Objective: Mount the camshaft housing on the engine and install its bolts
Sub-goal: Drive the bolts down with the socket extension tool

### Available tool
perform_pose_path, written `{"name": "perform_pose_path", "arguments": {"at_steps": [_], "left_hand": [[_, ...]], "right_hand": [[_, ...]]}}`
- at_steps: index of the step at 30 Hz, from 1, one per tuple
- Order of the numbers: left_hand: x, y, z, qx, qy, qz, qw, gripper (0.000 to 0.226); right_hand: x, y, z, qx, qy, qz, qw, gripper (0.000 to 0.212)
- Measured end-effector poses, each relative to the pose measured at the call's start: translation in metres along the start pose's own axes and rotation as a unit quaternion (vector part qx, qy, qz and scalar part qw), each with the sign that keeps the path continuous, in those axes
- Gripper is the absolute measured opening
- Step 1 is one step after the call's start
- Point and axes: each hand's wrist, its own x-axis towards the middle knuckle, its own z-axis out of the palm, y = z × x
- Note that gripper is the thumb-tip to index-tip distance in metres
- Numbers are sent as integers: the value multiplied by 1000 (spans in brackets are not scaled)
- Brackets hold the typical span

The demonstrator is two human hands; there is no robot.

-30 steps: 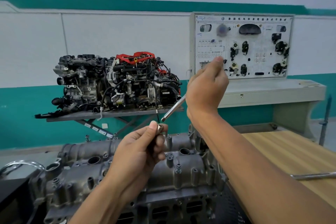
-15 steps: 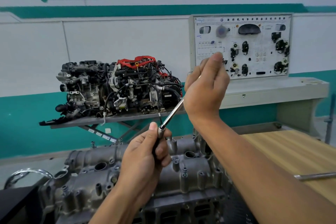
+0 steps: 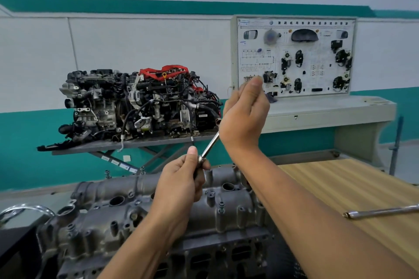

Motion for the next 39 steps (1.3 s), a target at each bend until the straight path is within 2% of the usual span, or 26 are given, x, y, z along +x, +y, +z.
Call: {"name": "perform_pose_path", "arguments": {"at_steps": [2,5,7,10,12,14,18,21,26,30,35,39], "left_hand": [[6,2,-7,83,-63,-8,995,49],[18,8,-21,272,-151,69,948,41],[23,13,-25,337,-205,111,912,32],[27,14,-23,373,-267,140,877,22],[29,12,-22,382,-250,144,878,12],[31,10,-21,372,-235,135,888,12],[29,6,-19,330,-256,112,902,10],[26,-1,-15,323,-240,122,907,4],[16,-20,-11,400,-205,183,875,1],[18,-14,-13,318,-176,167,917,4],[21,-5,-13,322,-178,150,918,7],[15,-10,-18,312,-177,152,921,4]], "right_hand": [[3,6,-7,-45,-28,-6,999,46],[2,18,-20,-98,-136,-47,985,50],[-3,20,-25,-109,-201,-78,970,48],[-10,19,-25,-139,-248,-113,952,39],[-13,19,-22,-150,-271,-126,942,37],[-13,21,-22,-151,-280,-130,939,38],[-12,24,-28,-154,-275,-113,942,39],[-10,24,-34,-147,-266,-98,948,42],[-18,26,-50,-233,-326,-65,914,41],[-3,16,-50,-206,-271,-59,938,49],[2,8,-40,-240,-301,-59,921,49],[-2,11,-45,-227,-281,-24,932,49]]}}
